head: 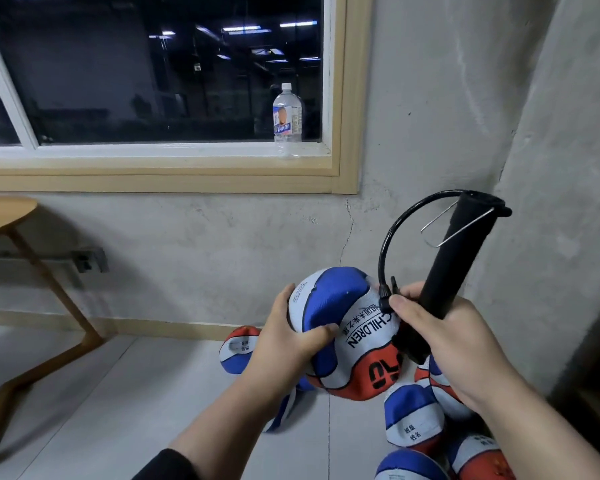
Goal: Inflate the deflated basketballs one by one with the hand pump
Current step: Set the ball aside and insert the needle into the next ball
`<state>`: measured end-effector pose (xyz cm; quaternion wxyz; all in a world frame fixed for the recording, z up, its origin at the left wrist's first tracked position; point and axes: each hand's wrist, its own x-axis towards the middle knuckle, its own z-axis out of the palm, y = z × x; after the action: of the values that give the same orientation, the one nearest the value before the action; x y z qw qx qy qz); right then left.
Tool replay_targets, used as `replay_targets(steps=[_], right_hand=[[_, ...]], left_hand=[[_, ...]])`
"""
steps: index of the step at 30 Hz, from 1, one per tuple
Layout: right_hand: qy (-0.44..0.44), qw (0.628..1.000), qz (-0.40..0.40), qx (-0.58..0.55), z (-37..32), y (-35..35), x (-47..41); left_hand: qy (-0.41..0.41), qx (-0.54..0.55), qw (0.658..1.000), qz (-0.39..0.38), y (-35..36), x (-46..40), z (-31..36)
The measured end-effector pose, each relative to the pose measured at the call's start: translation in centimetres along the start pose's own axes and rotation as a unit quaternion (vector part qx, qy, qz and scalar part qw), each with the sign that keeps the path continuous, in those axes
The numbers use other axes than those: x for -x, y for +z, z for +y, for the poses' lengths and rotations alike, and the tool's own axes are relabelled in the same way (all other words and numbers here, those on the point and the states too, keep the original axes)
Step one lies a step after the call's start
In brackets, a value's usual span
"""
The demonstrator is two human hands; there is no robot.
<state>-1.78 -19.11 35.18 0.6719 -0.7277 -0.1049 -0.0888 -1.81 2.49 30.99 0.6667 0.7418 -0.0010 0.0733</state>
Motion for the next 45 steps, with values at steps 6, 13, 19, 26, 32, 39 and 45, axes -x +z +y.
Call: replay_targets(steps=[6, 13, 19, 26, 32, 39, 45], right_hand=[[0.000, 0.998, 0.021, -0.053, -0.2, -0.2, -0.4], [-0.057, 0.998, 0.034, 0.021, -1.2, -0.2, -0.1], [-0.056, 0.994, 0.030, 0.084, -1.4, 0.1, 0.1], [-0.028, 0.995, 0.026, 0.092, -0.9, 0.1, 0.0], [-0.023, 0.992, 0.045, 0.113, -0.9, 0.1, 0.1], [-0.027, 0.969, 0.057, 0.241, -1.1, 0.8, 0.3], [-0.012, 0.965, 0.032, 0.258, -1.1, 1.2, 0.6]], left_hand=[[0.046, -0.034, 0.997, 0.044, 0.2, 0.0, 0.3], [0.155, -0.250, 0.955, 0.040, 0.9, 0.5, 0.7], [0.174, -0.297, 0.937, 0.057, 1.0, 0.7, 0.9], [0.169, -0.316, 0.931, 0.061, 0.9, 0.9, 1.1], [0.179, -0.347, 0.918, 0.072, 1.0, 0.9, 1.1], [0.203, -0.449, 0.864, 0.097, 1.2, 0.5, 0.7], [0.247, -0.502, 0.819, 0.129, 1.6, 0.4, 0.6]])
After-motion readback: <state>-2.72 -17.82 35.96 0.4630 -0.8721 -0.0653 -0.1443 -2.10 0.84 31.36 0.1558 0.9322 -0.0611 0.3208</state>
